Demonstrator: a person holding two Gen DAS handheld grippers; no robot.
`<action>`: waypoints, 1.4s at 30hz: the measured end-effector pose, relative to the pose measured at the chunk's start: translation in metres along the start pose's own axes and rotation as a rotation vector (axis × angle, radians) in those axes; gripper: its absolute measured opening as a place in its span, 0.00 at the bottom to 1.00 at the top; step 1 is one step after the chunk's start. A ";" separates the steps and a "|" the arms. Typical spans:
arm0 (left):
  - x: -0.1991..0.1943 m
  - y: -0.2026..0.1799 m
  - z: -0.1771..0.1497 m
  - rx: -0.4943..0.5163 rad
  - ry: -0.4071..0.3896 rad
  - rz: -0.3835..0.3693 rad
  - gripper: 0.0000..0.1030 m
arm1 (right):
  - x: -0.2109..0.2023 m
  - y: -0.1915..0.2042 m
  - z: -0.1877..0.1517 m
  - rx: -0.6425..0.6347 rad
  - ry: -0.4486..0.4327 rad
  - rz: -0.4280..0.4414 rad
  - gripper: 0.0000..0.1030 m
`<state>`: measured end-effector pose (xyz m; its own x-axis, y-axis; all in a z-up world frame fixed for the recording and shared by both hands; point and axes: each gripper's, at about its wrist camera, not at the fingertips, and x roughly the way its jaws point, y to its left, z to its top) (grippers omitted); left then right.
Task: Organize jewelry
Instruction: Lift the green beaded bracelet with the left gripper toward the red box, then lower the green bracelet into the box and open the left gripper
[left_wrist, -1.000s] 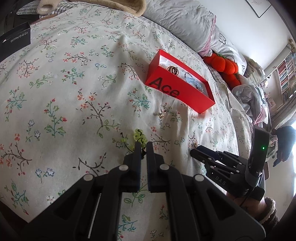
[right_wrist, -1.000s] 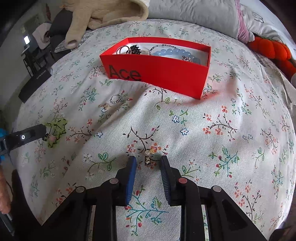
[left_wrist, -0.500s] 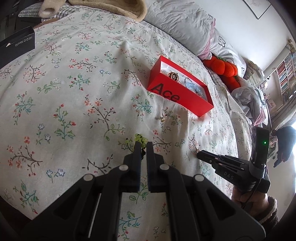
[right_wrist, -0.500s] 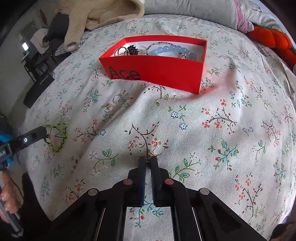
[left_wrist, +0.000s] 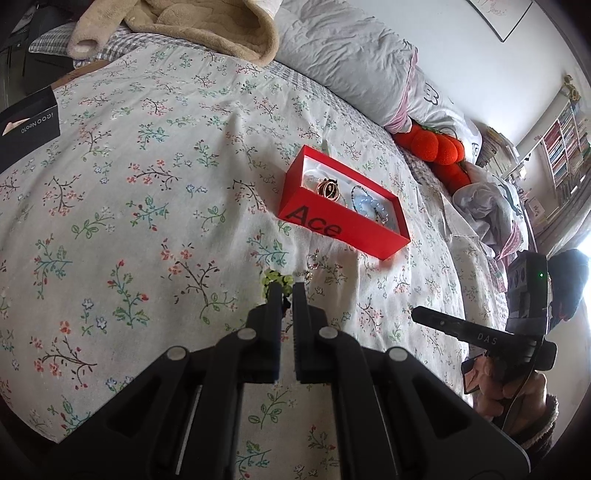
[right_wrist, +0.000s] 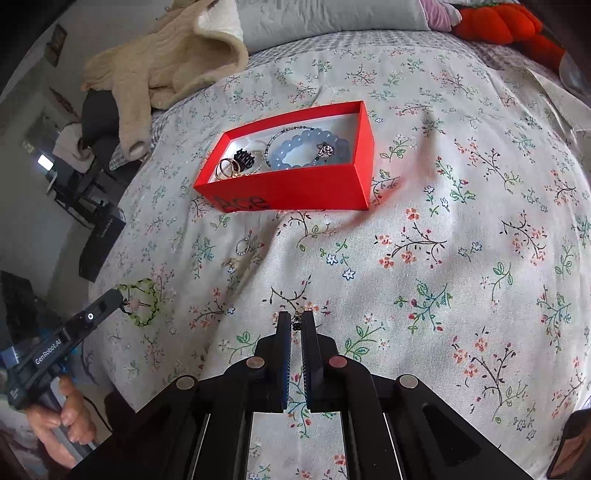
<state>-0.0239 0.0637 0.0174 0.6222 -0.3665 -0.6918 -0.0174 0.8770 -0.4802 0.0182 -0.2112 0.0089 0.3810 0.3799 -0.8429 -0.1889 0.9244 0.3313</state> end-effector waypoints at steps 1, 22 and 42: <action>0.001 -0.003 0.004 0.007 -0.001 -0.004 0.06 | -0.002 0.000 0.002 0.005 -0.004 0.008 0.05; 0.065 -0.135 0.087 0.354 0.095 0.059 0.06 | 0.000 -0.012 0.084 0.204 -0.117 0.073 0.05; 0.115 -0.134 0.104 0.344 0.136 0.079 0.06 | 0.014 -0.032 0.098 0.260 -0.102 0.112 0.05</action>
<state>0.1311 -0.0638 0.0583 0.5194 -0.3108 -0.7960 0.2170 0.9490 -0.2289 0.1184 -0.2324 0.0277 0.4624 0.4695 -0.7522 -0.0015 0.8487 0.5288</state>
